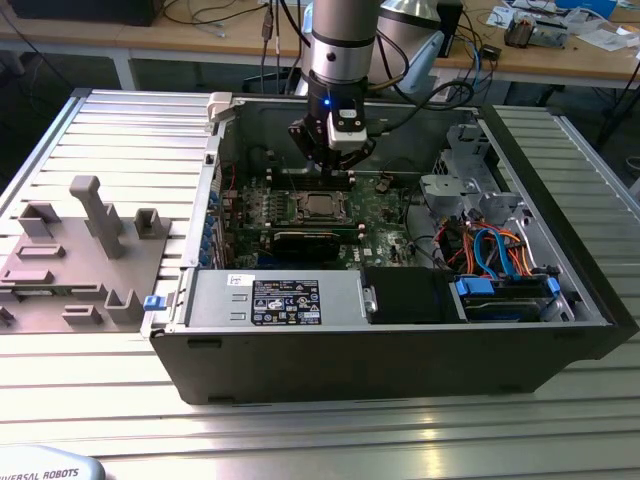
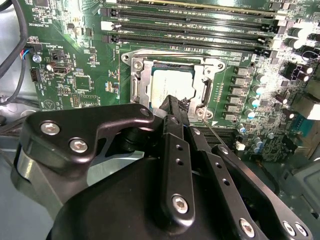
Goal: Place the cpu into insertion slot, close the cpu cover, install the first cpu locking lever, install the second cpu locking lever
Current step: 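Install the first cpu locking lever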
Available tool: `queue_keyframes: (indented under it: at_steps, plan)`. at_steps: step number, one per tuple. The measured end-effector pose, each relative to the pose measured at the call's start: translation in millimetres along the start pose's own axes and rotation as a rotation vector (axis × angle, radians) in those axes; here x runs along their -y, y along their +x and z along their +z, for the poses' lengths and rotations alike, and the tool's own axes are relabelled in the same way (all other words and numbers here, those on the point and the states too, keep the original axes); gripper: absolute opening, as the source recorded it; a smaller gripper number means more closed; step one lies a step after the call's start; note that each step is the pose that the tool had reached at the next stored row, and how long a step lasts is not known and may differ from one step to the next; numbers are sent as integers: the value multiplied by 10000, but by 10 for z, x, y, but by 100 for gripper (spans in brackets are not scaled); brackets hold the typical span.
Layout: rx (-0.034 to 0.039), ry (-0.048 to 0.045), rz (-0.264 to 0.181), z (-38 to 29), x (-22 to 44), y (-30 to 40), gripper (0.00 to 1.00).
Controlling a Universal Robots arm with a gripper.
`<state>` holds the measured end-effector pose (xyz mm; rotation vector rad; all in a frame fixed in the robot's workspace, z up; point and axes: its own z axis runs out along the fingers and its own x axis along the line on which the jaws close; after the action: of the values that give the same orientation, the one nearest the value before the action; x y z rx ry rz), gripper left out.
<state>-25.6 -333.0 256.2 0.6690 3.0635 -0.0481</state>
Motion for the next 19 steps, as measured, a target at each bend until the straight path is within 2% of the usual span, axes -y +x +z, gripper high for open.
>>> queue_keyframes:
  at_steps: [19]
  plan:
    - [6, -1, -179, 3, 0, 0, 11]
